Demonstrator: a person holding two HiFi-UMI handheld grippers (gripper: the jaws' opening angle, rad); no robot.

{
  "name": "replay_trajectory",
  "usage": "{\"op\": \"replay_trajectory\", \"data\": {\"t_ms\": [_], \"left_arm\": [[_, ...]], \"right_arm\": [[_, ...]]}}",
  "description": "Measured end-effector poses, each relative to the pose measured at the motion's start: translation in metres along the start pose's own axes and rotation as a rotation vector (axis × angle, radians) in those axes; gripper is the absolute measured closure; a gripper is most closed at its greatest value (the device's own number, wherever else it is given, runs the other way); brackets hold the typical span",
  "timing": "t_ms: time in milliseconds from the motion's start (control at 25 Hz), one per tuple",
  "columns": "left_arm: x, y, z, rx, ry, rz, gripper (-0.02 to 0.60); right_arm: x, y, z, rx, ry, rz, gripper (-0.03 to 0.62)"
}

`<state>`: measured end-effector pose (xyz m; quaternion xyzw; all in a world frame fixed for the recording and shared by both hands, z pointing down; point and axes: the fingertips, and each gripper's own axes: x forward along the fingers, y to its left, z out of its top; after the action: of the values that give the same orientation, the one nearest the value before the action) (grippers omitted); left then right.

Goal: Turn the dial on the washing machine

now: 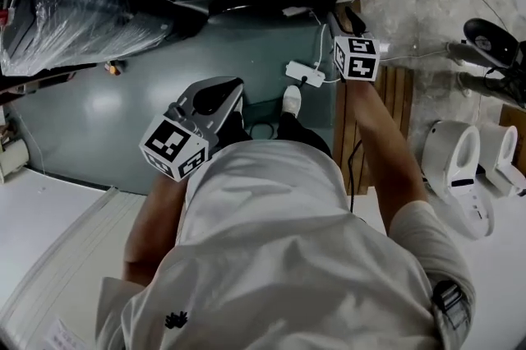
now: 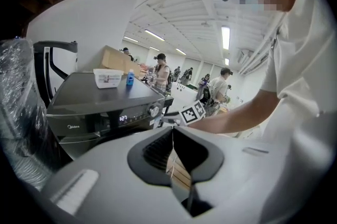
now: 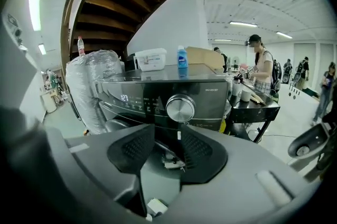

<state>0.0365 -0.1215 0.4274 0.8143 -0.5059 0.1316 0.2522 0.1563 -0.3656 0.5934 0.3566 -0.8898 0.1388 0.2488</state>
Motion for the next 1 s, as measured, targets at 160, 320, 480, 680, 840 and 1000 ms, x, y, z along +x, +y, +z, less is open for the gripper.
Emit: {"op": "replay_trajectory", "data": {"t_ms": [160,320,480,680,840,1000], "left_arm": [[0.011,-0.005,0.008,0.050,-0.009,-0.069,0.523],[0.010,-0.010,0.017,0.094,-0.030,-0.142,0.523],[-0.010,-0.006,0.023,0.116,-0.056,-0.188,0.525],[-0.054,0.023,0.009,0.113,-0.054,-0.187,0.525],[-0.096,0.039,-0.006,0.123,-0.053,-0.201,0.525],[-0.133,0.051,-0.019,0.120,-0.050,-0.217,0.525]], "right_arm": [[-0.040,0.013,-0.007,0.006,-0.004,0.018,0.539],[-0.079,0.034,-0.011,0.020,0.001,0.040,0.592],[-0.116,0.068,-0.010,0.020,-0.009,0.045,0.592],[-0.156,0.128,-0.002,0.015,-0.035,0.056,0.592],[-0.187,0.172,0.011,-0.023,-0.076,0.026,0.592],[-0.212,0.216,0.021,-0.025,-0.104,0.010,0.592]]}}
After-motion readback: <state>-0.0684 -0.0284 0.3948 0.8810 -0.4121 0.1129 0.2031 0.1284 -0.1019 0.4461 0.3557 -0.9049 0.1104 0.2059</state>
